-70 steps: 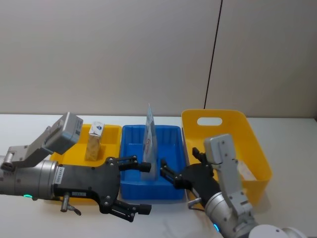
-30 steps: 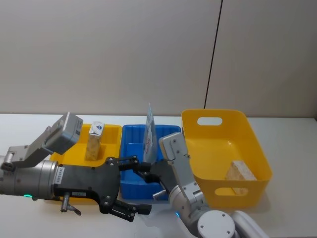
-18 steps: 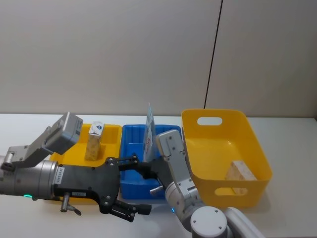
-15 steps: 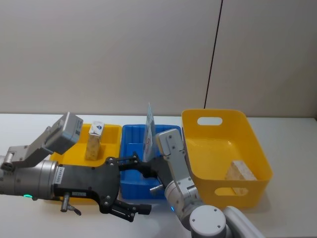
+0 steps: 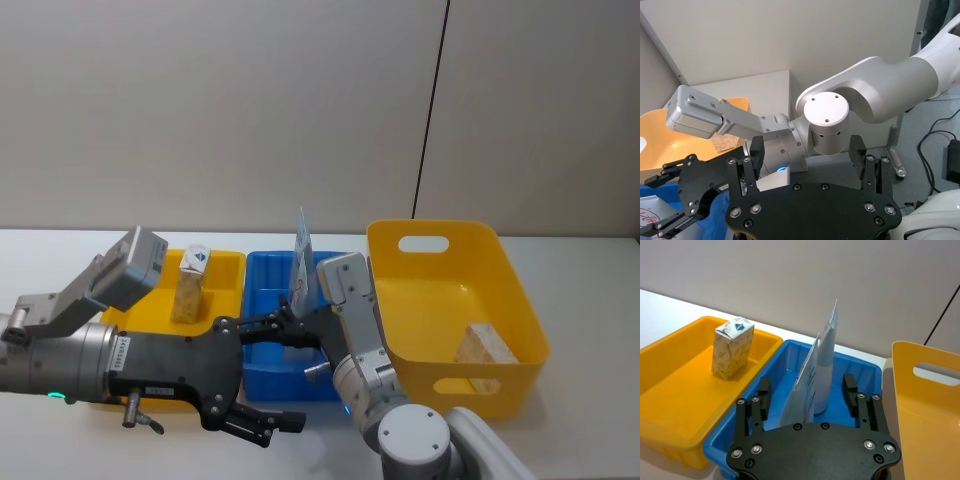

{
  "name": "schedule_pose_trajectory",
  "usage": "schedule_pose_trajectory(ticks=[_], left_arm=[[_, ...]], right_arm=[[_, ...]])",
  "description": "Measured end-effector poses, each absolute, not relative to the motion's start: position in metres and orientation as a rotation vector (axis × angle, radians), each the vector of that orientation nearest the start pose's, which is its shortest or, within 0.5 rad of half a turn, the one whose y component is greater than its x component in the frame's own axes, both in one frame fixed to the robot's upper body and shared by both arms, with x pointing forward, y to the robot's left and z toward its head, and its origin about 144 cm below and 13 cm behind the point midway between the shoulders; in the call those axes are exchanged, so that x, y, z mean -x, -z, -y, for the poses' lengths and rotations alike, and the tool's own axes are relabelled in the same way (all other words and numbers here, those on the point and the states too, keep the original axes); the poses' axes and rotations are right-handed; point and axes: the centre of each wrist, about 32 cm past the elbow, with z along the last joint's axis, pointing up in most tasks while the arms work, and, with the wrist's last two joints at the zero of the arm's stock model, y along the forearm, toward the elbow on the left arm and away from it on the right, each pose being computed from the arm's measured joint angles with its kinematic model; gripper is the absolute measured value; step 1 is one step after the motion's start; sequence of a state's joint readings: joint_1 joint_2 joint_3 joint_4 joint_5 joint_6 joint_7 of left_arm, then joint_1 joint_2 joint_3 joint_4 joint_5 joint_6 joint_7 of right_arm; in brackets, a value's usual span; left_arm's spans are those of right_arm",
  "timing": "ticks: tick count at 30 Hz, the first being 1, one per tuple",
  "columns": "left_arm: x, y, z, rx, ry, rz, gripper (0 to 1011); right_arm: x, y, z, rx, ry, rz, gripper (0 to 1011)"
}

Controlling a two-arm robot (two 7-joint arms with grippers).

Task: Bimanual collaborative sorting of washing and personal care products

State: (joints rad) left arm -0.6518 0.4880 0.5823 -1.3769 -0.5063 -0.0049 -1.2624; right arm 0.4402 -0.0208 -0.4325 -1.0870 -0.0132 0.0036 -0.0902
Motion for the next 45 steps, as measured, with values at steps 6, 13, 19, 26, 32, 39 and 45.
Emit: schedule_pose_trajectory(ticks=[6, 13, 19, 26, 32, 39, 45], left_arm=[[-0.587, -1.285, -0.24, -0.135, 0.077, 0.227, 1001], [-0.587, -1.285, -0.24, -0.135, 0.077, 0.227, 1001], [-0.587, -1.285, -0.24, -0.135, 0.077, 0.227, 1001], [-0.587, -1.285, -0.24, -0.135, 0.077, 0.227, 1001], [-0.587, -1.285, -0.24, -0.135, 0.077, 0.227, 1001], [-0.587, -1.285, -0.24, -0.135, 0.077, 0.227, 1001], [-0.587, -1.285, -0.24, -0.135, 0.077, 0.227, 1001]], right_arm=[[-0.558, -1.151, 0.096, 0.165, 1.265, 0.119, 695], [-0.559, -1.151, 0.096, 0.164, 1.269, 0.118, 474], [-0.558, -1.15, 0.097, 0.17, 1.27, 0.123, 268], [-0.556, -1.15, 0.099, 0.174, 1.274, 0.124, 86], [-0.553, -1.15, 0.102, 0.177, 1.276, 0.121, 3], [-0.546, -1.155, 0.109, 0.162, 1.266, 0.122, 0], [-0.54, -1.164, 0.115, 0.126, 1.25, 0.122, 0]])
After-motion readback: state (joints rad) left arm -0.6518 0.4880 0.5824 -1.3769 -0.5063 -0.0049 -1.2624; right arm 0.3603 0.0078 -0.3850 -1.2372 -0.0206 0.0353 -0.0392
